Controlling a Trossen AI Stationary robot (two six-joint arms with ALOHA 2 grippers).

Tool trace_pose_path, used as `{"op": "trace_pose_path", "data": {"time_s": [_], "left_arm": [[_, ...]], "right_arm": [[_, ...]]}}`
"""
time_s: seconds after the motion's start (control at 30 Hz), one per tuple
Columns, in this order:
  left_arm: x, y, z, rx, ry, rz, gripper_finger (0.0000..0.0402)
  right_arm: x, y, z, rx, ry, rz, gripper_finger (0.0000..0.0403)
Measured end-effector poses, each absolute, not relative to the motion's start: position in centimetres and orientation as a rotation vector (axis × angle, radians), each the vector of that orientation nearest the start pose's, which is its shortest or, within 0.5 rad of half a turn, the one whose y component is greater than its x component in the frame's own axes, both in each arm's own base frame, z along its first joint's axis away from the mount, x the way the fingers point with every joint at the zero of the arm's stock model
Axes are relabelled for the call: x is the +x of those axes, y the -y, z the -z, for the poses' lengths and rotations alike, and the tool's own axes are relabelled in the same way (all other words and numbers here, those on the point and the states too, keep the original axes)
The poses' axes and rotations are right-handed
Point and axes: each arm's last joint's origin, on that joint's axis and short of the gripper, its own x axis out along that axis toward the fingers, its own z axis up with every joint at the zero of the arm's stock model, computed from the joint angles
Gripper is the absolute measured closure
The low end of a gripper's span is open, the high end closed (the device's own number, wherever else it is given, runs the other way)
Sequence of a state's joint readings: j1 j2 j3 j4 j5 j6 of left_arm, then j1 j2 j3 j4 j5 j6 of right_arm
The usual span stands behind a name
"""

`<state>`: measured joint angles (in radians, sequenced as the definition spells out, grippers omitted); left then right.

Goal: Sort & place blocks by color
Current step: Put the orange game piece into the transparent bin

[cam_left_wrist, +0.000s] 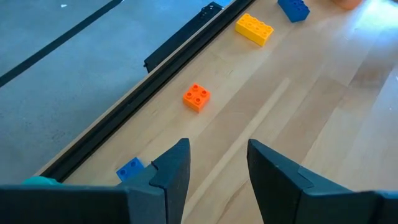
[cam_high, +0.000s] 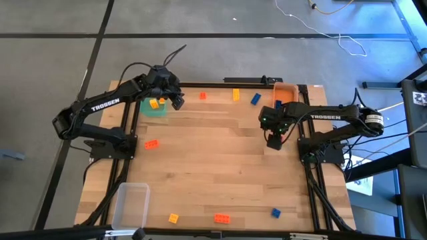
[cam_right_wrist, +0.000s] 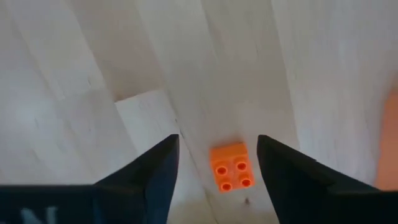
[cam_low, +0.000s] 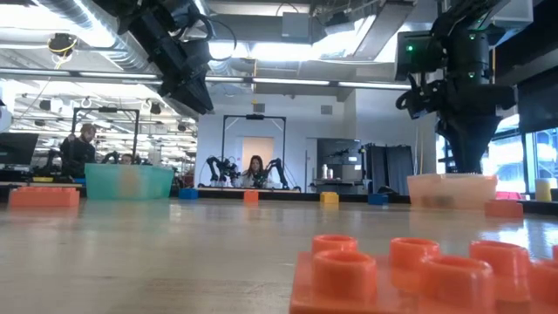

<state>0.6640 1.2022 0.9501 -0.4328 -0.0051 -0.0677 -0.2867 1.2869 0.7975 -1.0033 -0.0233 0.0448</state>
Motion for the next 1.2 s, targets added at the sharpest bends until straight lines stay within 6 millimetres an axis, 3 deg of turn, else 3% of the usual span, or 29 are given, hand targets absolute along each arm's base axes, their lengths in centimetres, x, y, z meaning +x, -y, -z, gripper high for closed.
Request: {"op": "trace_pose_path", "data": {"time_s": [0.13, 0.3, 0.47, 0.83, 1.2], "left_arm": [[19.8, -15.5, -28.6, -0.289, -0.639, -0.666, 0.0252], [19.8, -15.5, -28.6, -0.29, -0.638, -0.666, 0.0252], [19.9, -15.4, -28.6, -0.288, -0.639, -0.66, 0.0252], [20.1, -15.3, -28.6, -0.285, -0.63, -0.655, 0.0252], [20.1, -15.3, -28.6, -0.285, -0.631, -0.655, 0.0252]], "right_arm": [[18.5, 5.6, -19.4, 0.292, -1.507, 0.255, 0.0171], [17.2, 5.4, -17.7, 0.47, -1.571, 0.289, 0.017], [16.4, 5.4, -16.4, 0.48, -1.599, 0.406, 0.0169], [16.4, 5.5, -16.1, 0.484, -1.578, 0.45, 0.0169], [17.0, 5.6, -15.5, 0.531, -1.473, 0.372, 0.0169]]}}
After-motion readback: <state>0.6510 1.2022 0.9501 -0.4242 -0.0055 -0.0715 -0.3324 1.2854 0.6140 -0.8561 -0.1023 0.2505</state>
